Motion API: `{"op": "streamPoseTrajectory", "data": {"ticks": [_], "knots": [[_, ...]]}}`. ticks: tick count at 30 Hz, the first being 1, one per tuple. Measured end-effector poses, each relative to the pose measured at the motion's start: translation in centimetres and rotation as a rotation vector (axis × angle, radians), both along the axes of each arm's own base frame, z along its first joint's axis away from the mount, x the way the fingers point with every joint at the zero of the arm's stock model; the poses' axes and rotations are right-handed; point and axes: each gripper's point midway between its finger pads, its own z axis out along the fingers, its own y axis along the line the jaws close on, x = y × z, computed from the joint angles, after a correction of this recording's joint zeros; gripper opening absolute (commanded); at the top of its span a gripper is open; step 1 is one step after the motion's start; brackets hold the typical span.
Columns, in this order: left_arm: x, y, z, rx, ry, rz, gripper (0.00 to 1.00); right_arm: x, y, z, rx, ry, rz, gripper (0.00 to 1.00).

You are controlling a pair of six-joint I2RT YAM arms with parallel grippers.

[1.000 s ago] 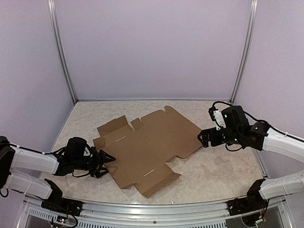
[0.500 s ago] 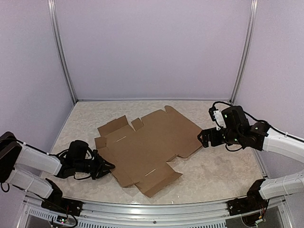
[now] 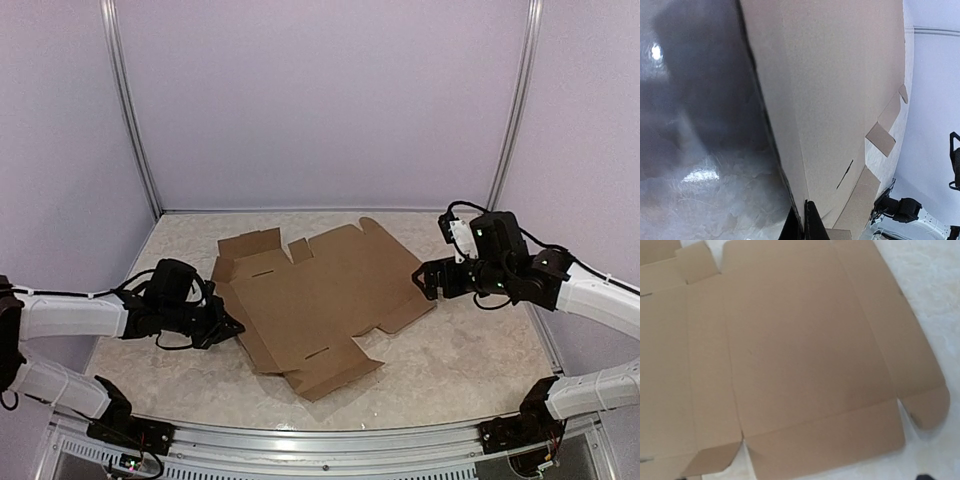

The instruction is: Fold the paper box

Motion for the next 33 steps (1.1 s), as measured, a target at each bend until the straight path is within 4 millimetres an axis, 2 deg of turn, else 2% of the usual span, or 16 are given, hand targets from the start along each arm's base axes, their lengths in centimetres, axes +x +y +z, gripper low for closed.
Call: {"op": "streamPoseTrajectory", "data": {"ticks": [3, 8, 12, 18, 22, 27, 29, 33], "knots": [[0.7, 0.0, 1.5, 0.068, -0.033, -0.045, 0.0, 0.1, 0.5, 0.9, 0.008, -0.018, 0.027, 0.95], [2.4, 0.1, 5.7, 0.209, -0.143, -0.144, 0.0, 0.2, 1.8, 3.7, 0.013, -0.084, 0.093, 0.95], [3.8, 0.5, 8.3, 0.36, -0.206, -0.234, 0.0, 0.1, 3.3, 5.8, -0.015, -0.15, 0.173, 0.95], [5.9, 1.0, 9.4, 0.628, -0.248, -0.357, 0.0, 0.1, 5.5, 8.0, -0.073, -0.247, 0.311, 0.95], [7.4, 2.1, 9.9, 0.837, -0.257, -0.403, 0.0, 1.0, 6.5, 9.3, -0.129, -0.305, 0.366, 0.95], [10.8, 2.8, 12.5, 1.062, -0.325, -0.412, 0.0, 2.7, 6.7, 10.2, -0.201, -0.344, 0.35, 0.95], [12.4, 2.9, 13.9, 1.143, -0.361, -0.414, 0.0, 3.0, 6.3, 10.1, -0.226, -0.346, 0.334, 0.95], [15.1, 2.7, 15.5, 1.271, -0.43, -0.436, 0.0, 3.2, 5.8, 9.8, -0.255, -0.341, 0.311, 0.94]]}}
